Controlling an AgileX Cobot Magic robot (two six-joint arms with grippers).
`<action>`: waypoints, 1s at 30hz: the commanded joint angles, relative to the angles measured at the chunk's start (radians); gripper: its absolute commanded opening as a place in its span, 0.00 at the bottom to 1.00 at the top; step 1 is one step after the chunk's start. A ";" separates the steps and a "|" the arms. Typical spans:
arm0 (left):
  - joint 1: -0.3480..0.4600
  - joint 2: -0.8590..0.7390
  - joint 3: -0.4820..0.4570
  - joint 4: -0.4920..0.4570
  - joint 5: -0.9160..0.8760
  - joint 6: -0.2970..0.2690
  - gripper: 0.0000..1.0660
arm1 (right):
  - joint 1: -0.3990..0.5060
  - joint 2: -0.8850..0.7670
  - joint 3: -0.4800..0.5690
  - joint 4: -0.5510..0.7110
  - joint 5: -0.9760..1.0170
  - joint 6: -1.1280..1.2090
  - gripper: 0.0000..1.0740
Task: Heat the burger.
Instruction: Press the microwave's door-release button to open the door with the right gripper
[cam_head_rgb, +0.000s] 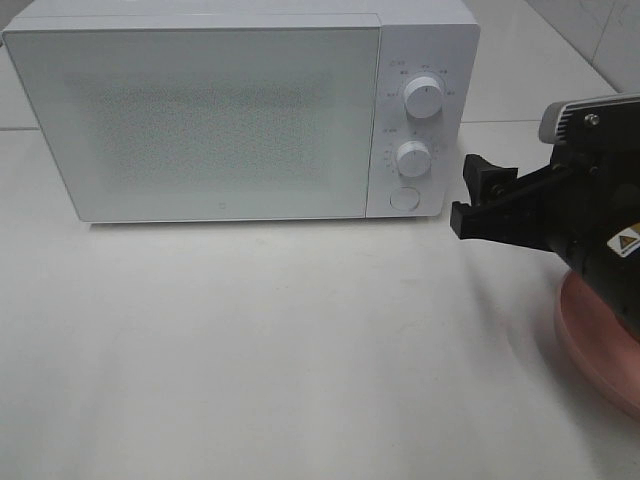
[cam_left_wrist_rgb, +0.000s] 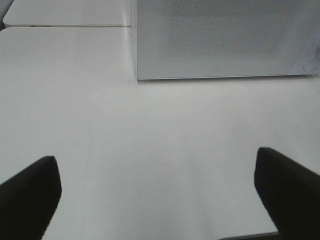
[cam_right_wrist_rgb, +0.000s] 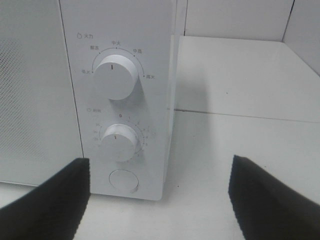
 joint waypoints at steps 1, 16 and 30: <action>0.003 -0.005 0.002 -0.001 0.002 -0.002 0.92 | 0.055 0.062 0.000 0.075 -0.124 -0.006 0.70; 0.003 -0.005 0.002 -0.001 0.002 -0.002 0.92 | 0.203 0.255 -0.067 0.196 -0.222 0.056 0.70; 0.003 -0.005 0.002 -0.001 0.002 -0.002 0.92 | 0.203 0.297 -0.093 0.198 -0.216 0.120 0.70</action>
